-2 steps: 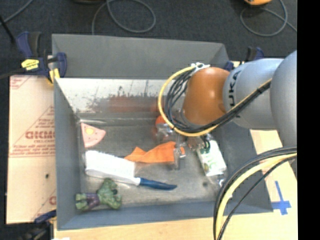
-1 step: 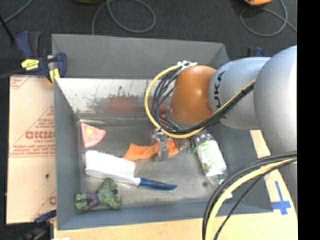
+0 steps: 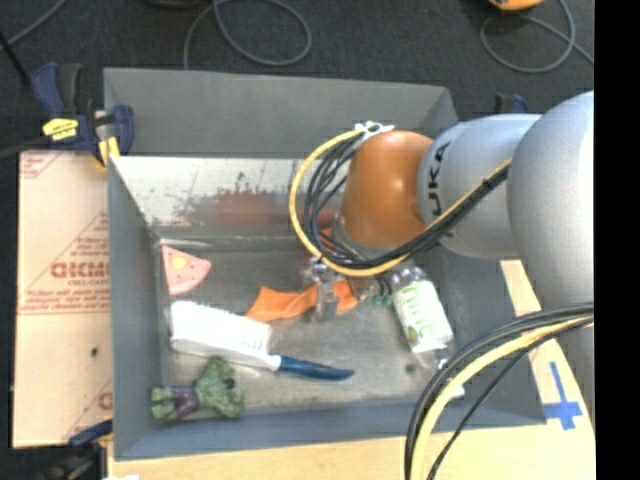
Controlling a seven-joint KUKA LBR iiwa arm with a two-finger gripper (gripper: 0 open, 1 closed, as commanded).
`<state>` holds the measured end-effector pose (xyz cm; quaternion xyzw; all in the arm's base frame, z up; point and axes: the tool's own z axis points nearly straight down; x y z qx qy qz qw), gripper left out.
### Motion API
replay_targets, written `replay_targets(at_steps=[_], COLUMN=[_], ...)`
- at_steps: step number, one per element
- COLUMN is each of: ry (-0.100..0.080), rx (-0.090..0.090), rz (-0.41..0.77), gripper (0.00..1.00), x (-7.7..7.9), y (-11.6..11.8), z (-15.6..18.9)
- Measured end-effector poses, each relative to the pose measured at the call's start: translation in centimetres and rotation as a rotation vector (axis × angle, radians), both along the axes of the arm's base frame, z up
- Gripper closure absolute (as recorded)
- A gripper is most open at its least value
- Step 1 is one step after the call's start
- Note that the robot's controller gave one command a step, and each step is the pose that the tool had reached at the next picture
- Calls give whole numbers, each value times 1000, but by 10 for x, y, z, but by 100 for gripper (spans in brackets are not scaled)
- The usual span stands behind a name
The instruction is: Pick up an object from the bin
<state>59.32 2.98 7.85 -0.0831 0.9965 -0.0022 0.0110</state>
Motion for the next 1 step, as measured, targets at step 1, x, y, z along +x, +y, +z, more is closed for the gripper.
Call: replay_targets(at_steps=[1], ry=[-5], rx=[-1], rz=[12], gripper=[100], x=[3], y=[-5], z=[126])
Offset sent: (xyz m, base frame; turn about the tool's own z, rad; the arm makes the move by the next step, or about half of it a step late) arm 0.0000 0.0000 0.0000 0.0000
